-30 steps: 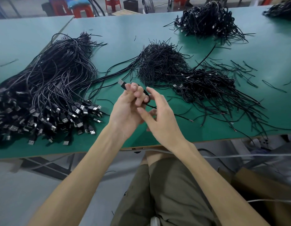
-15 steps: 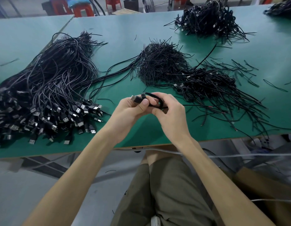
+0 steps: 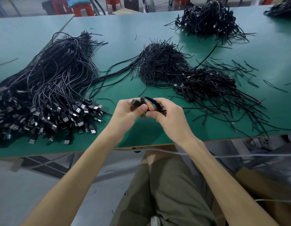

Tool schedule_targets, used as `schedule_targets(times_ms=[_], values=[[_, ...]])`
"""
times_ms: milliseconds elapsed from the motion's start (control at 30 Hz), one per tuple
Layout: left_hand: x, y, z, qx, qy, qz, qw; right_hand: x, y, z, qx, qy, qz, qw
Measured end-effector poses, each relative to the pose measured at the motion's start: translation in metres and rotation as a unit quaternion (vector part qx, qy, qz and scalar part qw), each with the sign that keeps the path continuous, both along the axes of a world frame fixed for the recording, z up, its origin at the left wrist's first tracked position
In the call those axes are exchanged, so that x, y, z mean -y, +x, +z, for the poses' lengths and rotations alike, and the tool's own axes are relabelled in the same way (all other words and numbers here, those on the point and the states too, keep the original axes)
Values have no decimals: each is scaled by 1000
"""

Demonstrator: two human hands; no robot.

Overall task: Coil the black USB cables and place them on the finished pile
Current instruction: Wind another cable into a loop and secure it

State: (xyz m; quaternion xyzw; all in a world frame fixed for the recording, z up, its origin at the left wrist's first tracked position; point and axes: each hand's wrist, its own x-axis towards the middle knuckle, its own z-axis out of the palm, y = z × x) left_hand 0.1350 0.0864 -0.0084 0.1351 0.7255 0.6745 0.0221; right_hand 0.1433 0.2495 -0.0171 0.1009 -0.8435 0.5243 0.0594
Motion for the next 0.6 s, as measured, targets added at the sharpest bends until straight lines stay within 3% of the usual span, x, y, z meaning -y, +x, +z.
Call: schedule_targets(times_ms=[267, 600], values=[[6, -5, 1, 56, -35, 68, 995, -8, -2, -1, -78, 63, -25, 995], [12, -12, 12, 57, -237, 13, 970, -9, 1, -8, -103, 120, 8, 987]])
